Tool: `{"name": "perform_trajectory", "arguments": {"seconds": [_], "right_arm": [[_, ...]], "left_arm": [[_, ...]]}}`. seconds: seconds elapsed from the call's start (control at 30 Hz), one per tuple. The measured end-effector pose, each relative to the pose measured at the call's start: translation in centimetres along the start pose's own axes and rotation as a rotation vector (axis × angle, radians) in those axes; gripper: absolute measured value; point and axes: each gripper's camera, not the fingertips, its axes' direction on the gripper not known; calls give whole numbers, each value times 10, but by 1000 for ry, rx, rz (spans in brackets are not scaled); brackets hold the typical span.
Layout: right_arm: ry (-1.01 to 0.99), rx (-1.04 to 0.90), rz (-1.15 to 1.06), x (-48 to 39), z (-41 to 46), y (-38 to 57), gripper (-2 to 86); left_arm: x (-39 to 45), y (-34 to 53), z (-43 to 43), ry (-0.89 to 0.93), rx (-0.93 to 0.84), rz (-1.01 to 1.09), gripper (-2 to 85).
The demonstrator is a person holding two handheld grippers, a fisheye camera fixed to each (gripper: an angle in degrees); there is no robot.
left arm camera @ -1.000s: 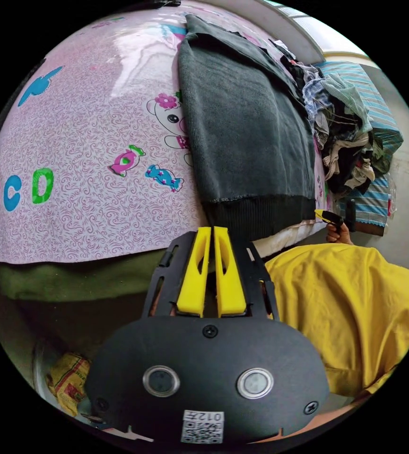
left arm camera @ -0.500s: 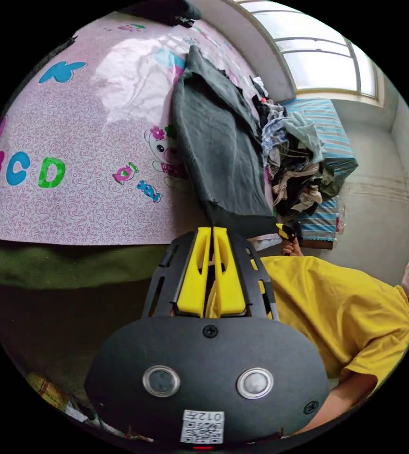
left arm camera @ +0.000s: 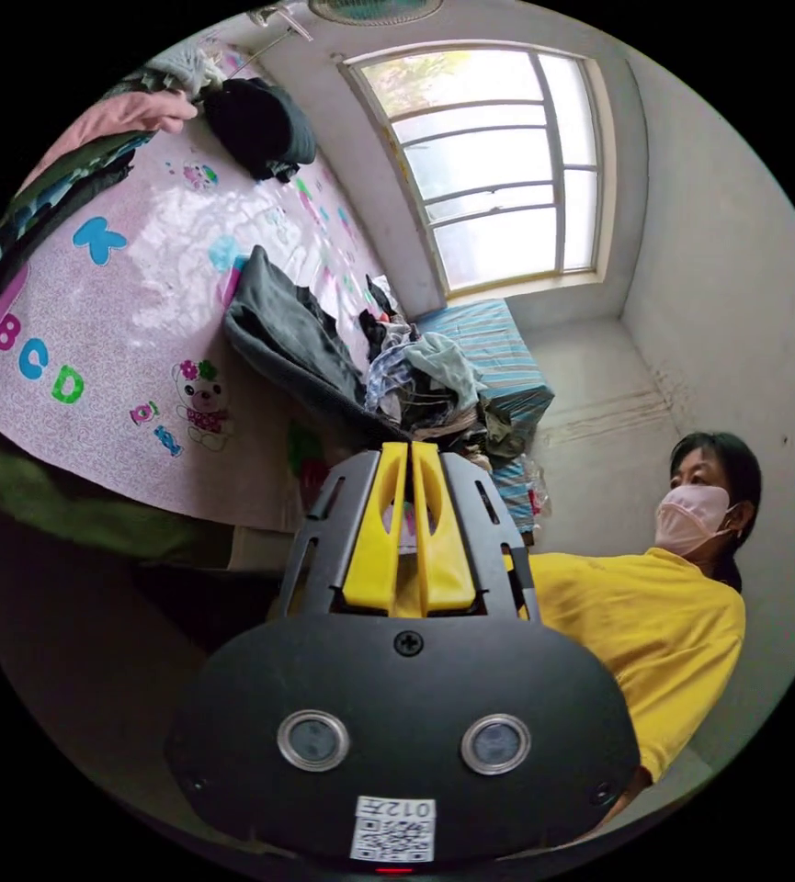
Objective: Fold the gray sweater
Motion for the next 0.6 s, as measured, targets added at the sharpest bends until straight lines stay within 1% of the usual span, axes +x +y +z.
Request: {"name": "perform_trajectory", "arguments": {"seconds": [0.17,0.27,0.43,0.6], "right_arm": [[-105,24,-85,-33,-22,10,12],[-120,56,-100,-38,-29,1,12],[-117,89,-103,-23,-31,-32,13],[-134,153,-61,7,-28,-82,14]], "left_arm": [[40,22,-40,19,56,38,4],[53,14,-52,15,71,61,3],[35,-34,-37,43,61,56,4],[-13,-113,-2,91,67,15,5]]}}
